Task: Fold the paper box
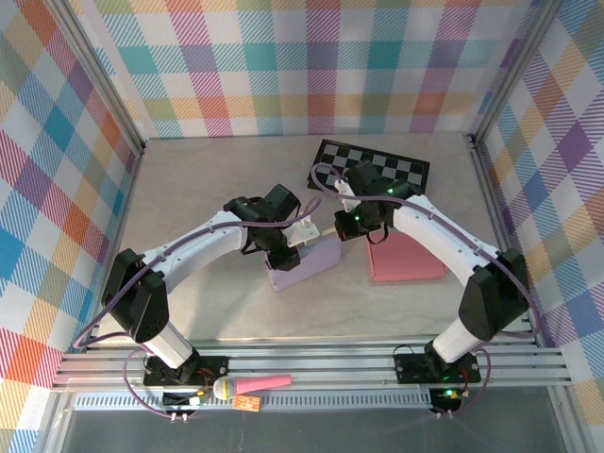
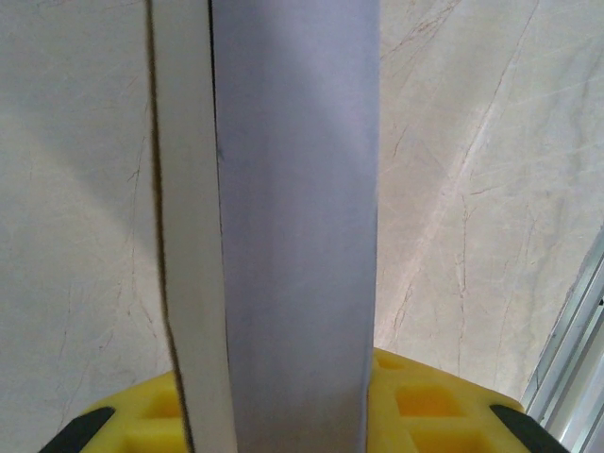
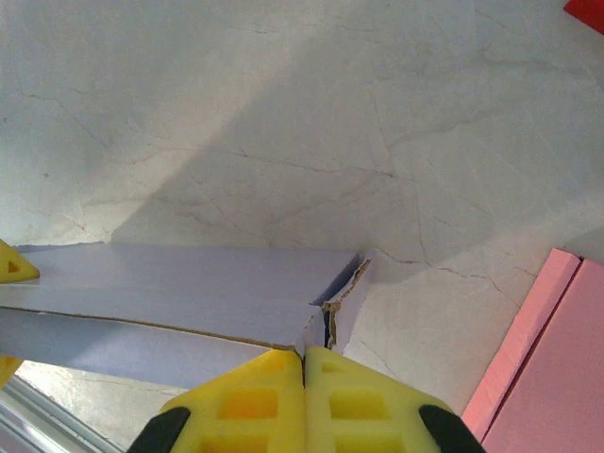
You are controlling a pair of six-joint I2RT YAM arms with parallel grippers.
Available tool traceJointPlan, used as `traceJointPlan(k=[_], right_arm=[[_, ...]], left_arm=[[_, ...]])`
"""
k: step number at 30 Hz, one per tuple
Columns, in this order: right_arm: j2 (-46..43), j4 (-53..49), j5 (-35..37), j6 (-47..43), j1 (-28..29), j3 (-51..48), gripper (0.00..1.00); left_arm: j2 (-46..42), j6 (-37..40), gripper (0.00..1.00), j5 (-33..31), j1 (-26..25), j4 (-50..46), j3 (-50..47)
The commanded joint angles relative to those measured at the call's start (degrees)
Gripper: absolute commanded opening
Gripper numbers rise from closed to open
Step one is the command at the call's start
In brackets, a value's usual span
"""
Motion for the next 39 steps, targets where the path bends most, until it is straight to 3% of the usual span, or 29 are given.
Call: traceJointPlan(k=[1,5,7,19,25,29,32,39], right_arm=[[-2.21,1.74,1.57,-0.95,0.58,-4.68,0.00],[-3.97,5.73,3.14,-0.54,1.62,-8.11,0.00],[-4.30,6.86,4.75,0.14,2.93,-8.66,0.00],[-5.57,8.33,11.09,6.28,6.55,-9.73,0.00],[-6.19,7.94,12.06,8.00,7.43,-9.76,0.00],[-5.81,7.32,12.25,8.86,7.74,-9.17,0.00],[-5.58,6.97,12.68,9.18,7.96,-8.88,0.00],[-5.22,6.58,13.24,9.64,8.11,-8.53,0.00]], left_arm=[[0.93,-1.62,0.28,-0.41,1.75,-0.12,0.63],[-0.08,-3.56,0.48,-0.71,2.21,1.09,0.46],[-1.30,-5.12,0.53,-0.64,2.75,2.27,-0.14],[-10.67,-14.12,0.63,-0.03,5.03,8.51,-6.15],[-14.42,-19.64,0.61,-1.76,5.03,8.68,-6.81],[-17.96,-31.20,0.49,-6.63,5.98,4.52,-5.67],[-20.11,-40.47,0.45,-9.61,6.73,-3.50,-4.26],[-21.16,-46.86,0.32,-4.94,7.72,-13.92,-4.49]])
